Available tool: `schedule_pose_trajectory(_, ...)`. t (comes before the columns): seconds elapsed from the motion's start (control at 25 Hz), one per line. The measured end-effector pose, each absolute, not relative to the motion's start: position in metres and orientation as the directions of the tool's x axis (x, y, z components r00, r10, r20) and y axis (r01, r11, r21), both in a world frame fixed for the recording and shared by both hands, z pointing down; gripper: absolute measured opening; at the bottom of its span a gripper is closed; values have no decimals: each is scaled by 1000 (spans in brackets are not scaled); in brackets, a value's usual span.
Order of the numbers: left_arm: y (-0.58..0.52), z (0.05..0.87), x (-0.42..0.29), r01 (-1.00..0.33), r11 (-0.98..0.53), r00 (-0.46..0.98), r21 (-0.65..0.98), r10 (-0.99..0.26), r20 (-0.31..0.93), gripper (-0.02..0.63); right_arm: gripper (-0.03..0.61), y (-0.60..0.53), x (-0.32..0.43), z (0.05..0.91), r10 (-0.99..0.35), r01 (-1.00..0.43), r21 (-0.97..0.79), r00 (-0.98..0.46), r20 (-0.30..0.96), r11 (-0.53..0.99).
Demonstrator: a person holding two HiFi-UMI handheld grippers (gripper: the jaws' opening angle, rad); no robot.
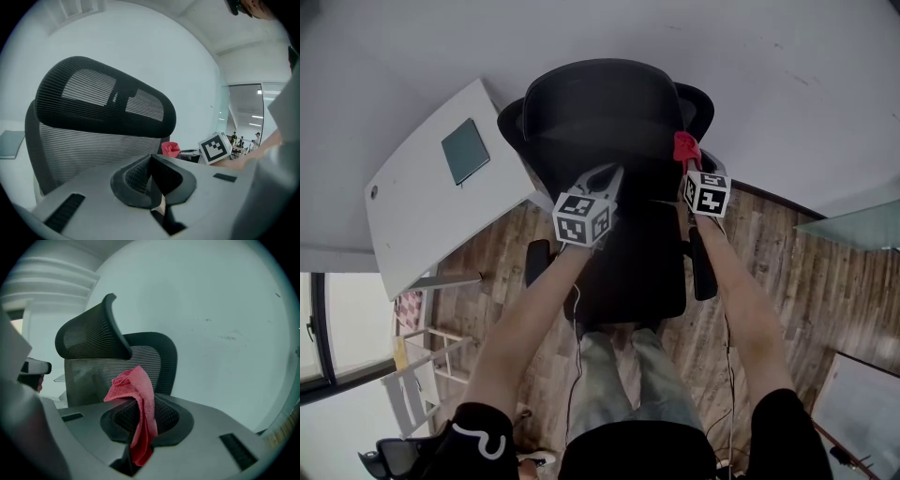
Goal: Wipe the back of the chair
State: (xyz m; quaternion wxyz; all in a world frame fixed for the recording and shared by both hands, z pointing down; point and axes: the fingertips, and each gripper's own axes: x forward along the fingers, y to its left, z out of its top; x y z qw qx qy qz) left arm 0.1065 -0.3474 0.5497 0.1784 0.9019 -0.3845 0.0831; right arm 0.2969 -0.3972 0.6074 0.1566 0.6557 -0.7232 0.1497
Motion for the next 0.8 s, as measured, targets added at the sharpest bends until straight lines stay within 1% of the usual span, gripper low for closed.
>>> schedule_pose_trajectory(0.2, -342, 561, 51, -764, -592, 645, 255, -700, 306, 26, 72, -392, 218, 621, -879, -979, -50, -200, 433, 198)
schedule_pose_trajectory(0.52, -336, 574, -69, -843, -459, 533, 280, -782, 323, 26, 74, -395, 72, 633, -817, -924, -102, -373, 439, 367)
schedule_pose_trajectory(0.8, -325, 583, -160, -876, -379, 467, 297, -820, 331, 25, 74, -404, -38, 642, -766, -880, -125, -462, 447, 458)
